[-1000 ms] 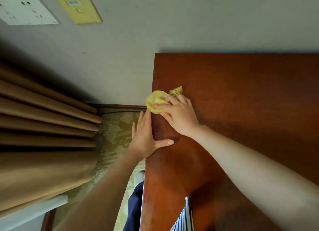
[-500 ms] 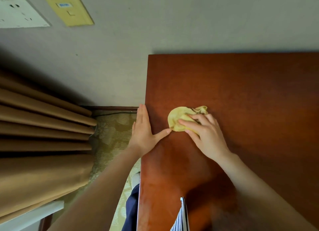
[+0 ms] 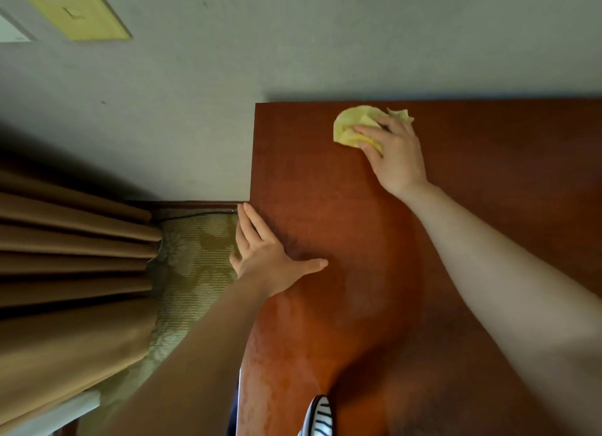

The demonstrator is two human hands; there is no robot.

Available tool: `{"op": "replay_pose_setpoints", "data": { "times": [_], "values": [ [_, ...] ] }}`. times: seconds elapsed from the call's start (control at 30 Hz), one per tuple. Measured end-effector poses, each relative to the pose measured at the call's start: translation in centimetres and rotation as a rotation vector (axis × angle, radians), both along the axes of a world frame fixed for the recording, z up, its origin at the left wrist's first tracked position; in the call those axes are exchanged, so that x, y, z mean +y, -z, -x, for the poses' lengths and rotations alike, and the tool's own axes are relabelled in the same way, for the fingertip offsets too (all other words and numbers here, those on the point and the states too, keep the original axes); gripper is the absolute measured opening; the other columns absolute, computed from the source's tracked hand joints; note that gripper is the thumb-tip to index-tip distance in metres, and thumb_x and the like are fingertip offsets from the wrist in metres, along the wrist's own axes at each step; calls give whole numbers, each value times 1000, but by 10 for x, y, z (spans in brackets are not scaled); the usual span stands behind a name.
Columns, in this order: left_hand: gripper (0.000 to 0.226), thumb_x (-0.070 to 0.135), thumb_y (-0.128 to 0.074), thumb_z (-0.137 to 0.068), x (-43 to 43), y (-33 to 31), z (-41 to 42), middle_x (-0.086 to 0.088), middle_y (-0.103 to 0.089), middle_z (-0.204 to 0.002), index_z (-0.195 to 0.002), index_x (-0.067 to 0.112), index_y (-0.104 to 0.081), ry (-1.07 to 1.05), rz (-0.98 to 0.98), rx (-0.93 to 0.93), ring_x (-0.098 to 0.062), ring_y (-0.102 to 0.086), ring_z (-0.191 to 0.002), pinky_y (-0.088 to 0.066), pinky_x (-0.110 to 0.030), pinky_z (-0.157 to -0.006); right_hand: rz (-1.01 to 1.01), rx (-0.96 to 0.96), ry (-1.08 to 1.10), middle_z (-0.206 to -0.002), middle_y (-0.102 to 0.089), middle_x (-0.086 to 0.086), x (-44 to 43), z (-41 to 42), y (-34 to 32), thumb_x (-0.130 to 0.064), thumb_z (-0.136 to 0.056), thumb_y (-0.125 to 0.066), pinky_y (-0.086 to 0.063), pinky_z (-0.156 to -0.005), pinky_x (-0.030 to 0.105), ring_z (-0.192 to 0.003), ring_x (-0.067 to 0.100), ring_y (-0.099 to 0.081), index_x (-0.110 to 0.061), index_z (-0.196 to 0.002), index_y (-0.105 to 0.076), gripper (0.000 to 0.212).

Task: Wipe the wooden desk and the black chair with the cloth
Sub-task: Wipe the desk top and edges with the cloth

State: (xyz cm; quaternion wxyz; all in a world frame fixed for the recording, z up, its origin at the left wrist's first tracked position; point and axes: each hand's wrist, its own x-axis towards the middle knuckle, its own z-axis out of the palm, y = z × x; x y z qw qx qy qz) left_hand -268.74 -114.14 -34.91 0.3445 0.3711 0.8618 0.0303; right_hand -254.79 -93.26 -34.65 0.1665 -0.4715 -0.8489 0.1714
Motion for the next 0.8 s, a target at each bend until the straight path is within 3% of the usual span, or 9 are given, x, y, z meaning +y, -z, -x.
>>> {"op": "replay_pose_setpoints", "data": {
  "times": [0.2, 0.6, 0.8],
  "values": [
    [155, 83, -67, -43, 1, 0, 0, 6, 34, -148, -127, 20, 47, 11, 16, -1, -26, 10, -144, -11, -54, -114, 10, 22, 197, -135, -51, 5, 13, 37, 5, -24, -95, -50, -25, -108, 32, -128, 27, -39, -25, -128, -58, 35],
    [158, 82, -68, -44, 4, -6, 1, -2, 30, -153, -133, 12, 43, 28, 56, 1, -29, 7, -144, -16, -55, -113, 96, 36, -262, -114, -62, 6, -111, -13, -10, -13, -86, -64, -37, -98, 42, -111, 28, -51, -23, -118, -67, 34],
    [162, 81, -68, -37, 6, -11, 5, -2, 31, -152, -133, 12, 44, 48, 96, -59, -28, 10, -144, -16, -52, -113, 131, 97, -264, -117, -62, -3, -155, -44, -4, -12, -84, -68, -38, -104, 41, -116, 21, -51, -24, -119, -66, 38]
  ]
}}
